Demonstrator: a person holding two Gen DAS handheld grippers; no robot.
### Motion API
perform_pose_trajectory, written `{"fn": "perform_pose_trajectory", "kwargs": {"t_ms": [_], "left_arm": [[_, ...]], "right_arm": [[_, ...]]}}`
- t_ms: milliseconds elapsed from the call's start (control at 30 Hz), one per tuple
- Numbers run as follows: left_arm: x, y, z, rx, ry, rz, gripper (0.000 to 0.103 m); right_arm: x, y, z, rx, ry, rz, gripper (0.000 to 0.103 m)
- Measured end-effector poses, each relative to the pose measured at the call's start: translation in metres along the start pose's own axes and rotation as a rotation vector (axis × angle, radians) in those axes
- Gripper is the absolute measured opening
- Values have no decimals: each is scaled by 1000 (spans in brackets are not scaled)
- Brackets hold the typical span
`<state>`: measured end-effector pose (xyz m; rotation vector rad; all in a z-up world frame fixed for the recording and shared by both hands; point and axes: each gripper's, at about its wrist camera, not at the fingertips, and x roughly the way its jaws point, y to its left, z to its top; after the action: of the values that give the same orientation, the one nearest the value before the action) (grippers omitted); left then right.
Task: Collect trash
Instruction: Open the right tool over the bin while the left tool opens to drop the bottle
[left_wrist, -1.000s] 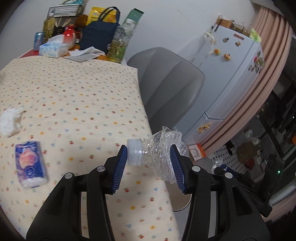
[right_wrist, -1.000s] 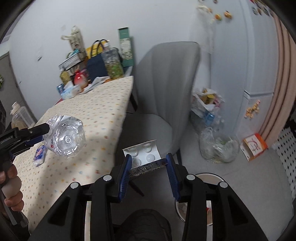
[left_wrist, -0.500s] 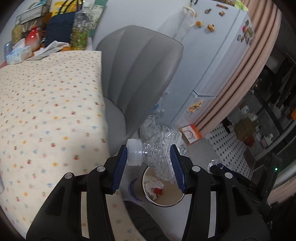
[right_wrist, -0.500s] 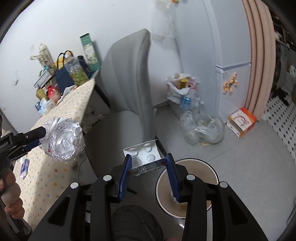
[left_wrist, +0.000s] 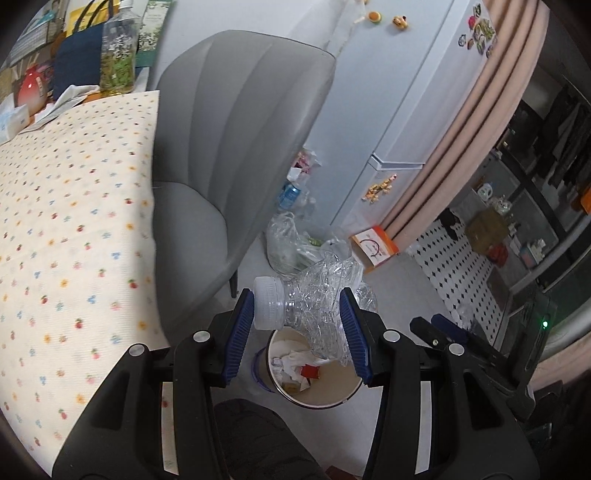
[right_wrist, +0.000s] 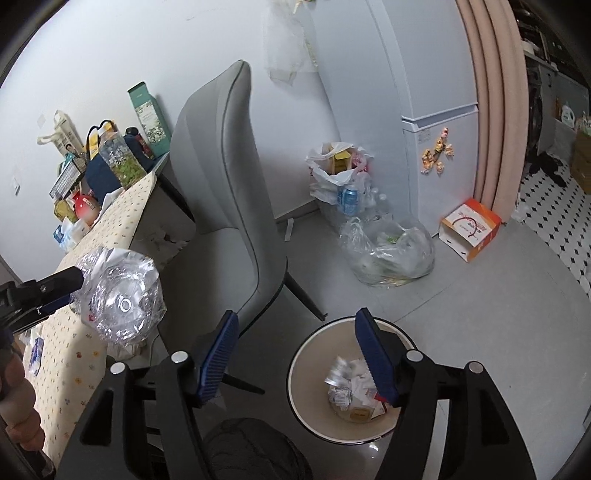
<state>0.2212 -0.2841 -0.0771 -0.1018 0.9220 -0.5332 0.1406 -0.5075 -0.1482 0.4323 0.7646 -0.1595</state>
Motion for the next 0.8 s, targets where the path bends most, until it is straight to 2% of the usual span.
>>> {"fn": "perform_pose_trajectory", "kwargs": {"t_ms": [500, 533, 567, 633, 667, 800], "left_arm": [[59, -56, -9, 66, 110, -53, 49], [62, -58, -9, 58, 115, -83, 51], [65, -61, -9, 51, 123, -124, 68], [69, -63, -10, 52, 120, -129, 91], [68, -64, -10, 54, 108, -117, 94], [64, -58, -10, 37, 104, -99, 96]], "right_arm": [[-37, -64, -11, 139, -55, -62, 71], [-39, -67, -11, 145, -57, -67, 71], [-40, -69, -11, 149, -58, -70, 71], [-42, -76, -12, 161, -61, -78, 71], [-43, -77, -12, 165, -61, -80, 71], [-41, -78, -14, 164, -56, -76, 71]]}}
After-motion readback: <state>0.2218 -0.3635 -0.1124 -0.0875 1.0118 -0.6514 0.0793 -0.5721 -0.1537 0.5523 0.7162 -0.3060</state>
